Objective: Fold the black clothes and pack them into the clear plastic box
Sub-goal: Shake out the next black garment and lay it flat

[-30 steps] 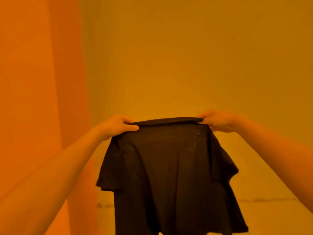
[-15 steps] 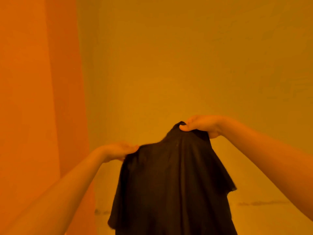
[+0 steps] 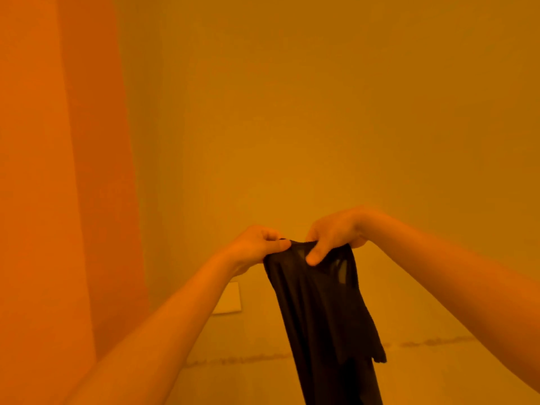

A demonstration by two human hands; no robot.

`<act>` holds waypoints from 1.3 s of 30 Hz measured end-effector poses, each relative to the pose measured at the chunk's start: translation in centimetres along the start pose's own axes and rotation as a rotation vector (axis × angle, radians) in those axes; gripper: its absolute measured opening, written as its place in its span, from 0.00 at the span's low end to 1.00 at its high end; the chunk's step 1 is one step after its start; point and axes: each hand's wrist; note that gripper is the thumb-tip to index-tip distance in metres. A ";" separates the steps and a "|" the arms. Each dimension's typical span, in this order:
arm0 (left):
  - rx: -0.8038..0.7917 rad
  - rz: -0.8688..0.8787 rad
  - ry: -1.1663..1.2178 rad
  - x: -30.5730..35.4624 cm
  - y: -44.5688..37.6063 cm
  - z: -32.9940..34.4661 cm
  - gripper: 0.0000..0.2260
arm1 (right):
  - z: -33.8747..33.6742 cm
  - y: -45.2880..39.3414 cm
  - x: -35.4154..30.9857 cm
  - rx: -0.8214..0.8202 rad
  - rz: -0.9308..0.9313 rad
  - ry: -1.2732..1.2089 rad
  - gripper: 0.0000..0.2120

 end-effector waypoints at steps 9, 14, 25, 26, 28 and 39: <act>0.181 0.019 0.084 -0.5 0.5 -2.2 0.11 | -0.9 -1.1 6.3 -0.114 -0.227 -0.370 0.27; 0.204 -0.040 0.045 -1.6 1.2 -3.8 0.11 | -1.3 -1.0 6.7 -0.018 -0.223 -0.468 0.34; 0.055 0.102 -0.116 1.5 2.6 2.6 0.07 | 0.8 -3.6 1.5 0.300 -0.121 -0.527 0.13; -0.044 0.070 -0.093 1.8 2.8 3.9 0.05 | 1.1 -3.7 1.1 0.313 -0.105 -0.505 0.13; -0.149 -0.001 -0.043 1.6 3.0 5.6 0.04 | 1.5 -3.9 0.5 0.333 -0.078 -0.457 0.14; -0.012 -0.148 0.148 -0.2 1.6 9.4 0.06 | 1.3 -2.7 1.7 0.556 0.002 -0.345 0.17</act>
Point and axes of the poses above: each hand's wrist, its own y-axis away from the middle knuckle, its own z-axis out of the palm, x = y × z, and after that the axes turned 15 degrees about z, right-handed
